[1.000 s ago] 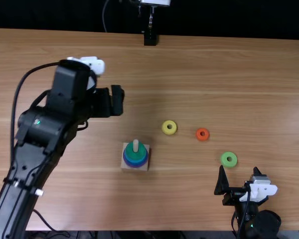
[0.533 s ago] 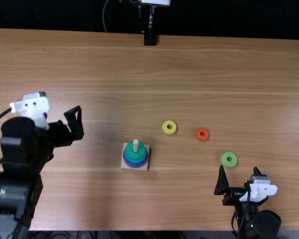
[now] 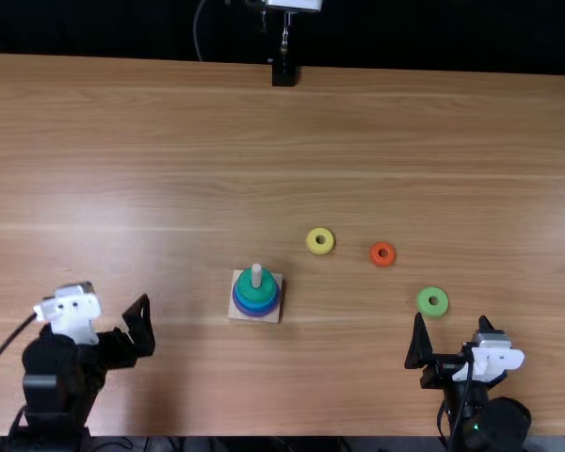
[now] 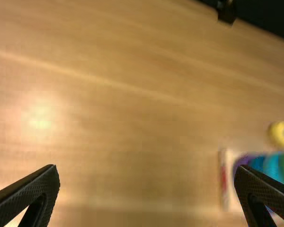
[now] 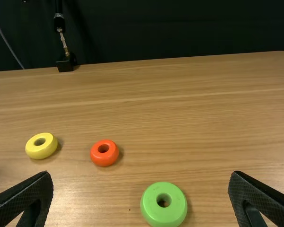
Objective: Build the Hanoi tower: stack the rings onto the peg from bottom to top in this color order: purple, dark blue, light blue, dark green, light green, yellow, orange.
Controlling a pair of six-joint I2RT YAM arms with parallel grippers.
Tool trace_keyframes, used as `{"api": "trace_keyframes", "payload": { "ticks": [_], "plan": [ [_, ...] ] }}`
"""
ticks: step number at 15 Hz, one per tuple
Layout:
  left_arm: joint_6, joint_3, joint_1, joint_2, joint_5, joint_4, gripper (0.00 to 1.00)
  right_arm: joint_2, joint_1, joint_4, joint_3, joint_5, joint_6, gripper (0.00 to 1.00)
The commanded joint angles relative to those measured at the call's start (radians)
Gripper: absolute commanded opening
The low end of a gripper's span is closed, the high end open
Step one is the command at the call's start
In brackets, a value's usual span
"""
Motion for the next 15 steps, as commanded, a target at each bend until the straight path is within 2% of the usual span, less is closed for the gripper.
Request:
{"api": "trace_keyframes", "payload": {
  "ticks": [1,2,3,4,6,7,10,15],
  "plan": [
    [0.174,-0.07,-0.018,-0.131,-0.003,0.008,1.0,-0.012,-0.014,-0.071,-0.07,0.011,0.005,1.0],
    [0.235,-0.114,-0.024,-0.18,-0.003,0.01,1.0,-0.012,-0.014,-0.071,-0.07,0.013,0.005,1.0],
    [0.251,-0.154,-0.027,-0.205,-0.005,0.012,1.0,-0.012,-0.014,-0.071,-0.07,0.011,0.005,1.0],
    [0.251,-0.191,-0.029,-0.235,-0.018,0.012,1.0,-0.012,-0.014,-0.071,-0.07,0.011,0.005,1.0],
    [0.248,-0.255,-0.027,-0.318,-0.089,0.027,1.0,-0.012,-0.014,-0.071,-0.07,0.011,0.005,1.0],
    [0.246,-0.286,-0.027,-0.352,-0.102,0.049,1.0,-0.012,-0.014,-0.071,-0.07,0.011,0.005,1.0],
    [0.248,-0.329,-0.036,-0.442,-0.093,0.067,1.0,-0.012,-0.014,-0.071,-0.07,0.011,0.005,1.0],
    [0.251,-0.337,-0.036,-0.493,-0.108,0.051,1.0,-0.012,-0.014,-0.071,-0.07,0.011,0.005,1.0]
  ]
}}
